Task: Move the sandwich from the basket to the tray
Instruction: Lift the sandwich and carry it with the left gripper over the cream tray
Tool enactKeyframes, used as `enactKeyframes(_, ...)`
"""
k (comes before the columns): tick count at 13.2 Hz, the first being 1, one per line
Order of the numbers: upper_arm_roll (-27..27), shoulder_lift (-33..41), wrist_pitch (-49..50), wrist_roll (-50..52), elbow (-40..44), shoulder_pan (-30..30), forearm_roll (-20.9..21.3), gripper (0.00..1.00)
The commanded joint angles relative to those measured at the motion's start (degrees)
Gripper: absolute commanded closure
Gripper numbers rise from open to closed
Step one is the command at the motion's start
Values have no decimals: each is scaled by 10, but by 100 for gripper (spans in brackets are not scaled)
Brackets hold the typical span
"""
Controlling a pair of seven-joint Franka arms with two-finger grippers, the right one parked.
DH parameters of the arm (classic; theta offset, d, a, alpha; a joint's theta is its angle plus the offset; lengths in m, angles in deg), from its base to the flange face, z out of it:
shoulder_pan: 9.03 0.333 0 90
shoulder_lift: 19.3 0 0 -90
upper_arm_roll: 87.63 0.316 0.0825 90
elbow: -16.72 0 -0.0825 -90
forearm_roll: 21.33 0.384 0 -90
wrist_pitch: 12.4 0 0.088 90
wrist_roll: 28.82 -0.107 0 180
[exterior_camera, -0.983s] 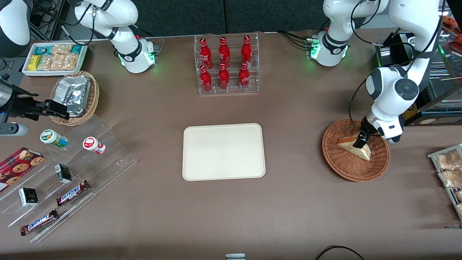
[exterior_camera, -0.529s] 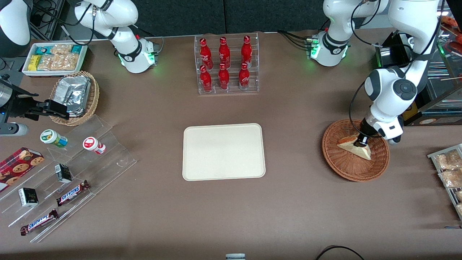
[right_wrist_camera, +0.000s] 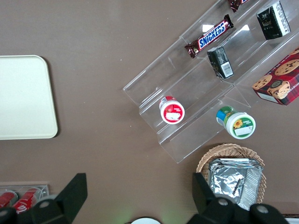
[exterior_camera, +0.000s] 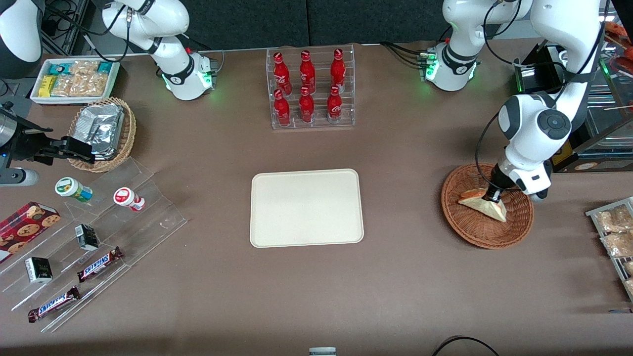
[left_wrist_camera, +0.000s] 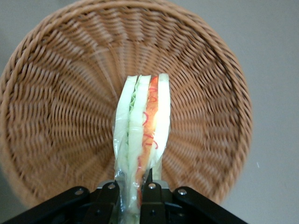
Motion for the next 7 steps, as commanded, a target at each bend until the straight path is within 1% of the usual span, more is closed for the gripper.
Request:
enactKeyframes(1,1,18,213,3,139,-47,6,90)
enactKeyframes(2,1,18,276,2,185,-65,14,90)
enactKeyframes(4,0,18,353,-4,244,-102,28,90)
enactKeyframes(7,0,5,448,-46,322,-172,26,90)
